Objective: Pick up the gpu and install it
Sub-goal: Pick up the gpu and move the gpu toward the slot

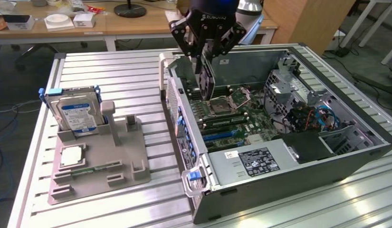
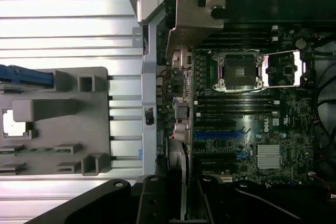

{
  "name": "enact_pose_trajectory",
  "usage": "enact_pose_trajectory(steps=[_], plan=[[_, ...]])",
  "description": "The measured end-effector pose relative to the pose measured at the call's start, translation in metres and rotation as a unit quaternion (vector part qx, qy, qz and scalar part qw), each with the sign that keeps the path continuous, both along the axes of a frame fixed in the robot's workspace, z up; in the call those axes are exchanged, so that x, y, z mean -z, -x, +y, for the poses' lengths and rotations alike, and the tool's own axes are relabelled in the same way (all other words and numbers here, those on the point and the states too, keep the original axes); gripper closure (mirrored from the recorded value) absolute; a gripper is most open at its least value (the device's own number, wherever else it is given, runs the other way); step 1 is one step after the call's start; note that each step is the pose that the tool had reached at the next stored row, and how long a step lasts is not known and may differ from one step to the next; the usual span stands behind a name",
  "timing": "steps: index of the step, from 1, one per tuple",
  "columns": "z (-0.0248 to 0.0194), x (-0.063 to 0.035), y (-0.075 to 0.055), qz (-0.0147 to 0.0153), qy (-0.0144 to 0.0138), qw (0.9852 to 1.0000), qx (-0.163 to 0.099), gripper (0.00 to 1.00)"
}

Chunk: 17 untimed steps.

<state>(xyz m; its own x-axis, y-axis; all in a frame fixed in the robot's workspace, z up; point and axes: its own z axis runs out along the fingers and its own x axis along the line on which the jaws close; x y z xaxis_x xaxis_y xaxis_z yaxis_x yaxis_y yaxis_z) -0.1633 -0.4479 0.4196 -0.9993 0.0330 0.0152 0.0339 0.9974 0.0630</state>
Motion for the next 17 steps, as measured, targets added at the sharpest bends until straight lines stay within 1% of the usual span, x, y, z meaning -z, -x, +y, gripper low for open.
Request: enact_pose_trajectory(steps=[17], plan=[[0.0000, 0.0000, -0.022, 0.0014, 0.0000, 1.0000, 0.000, 0.73]])
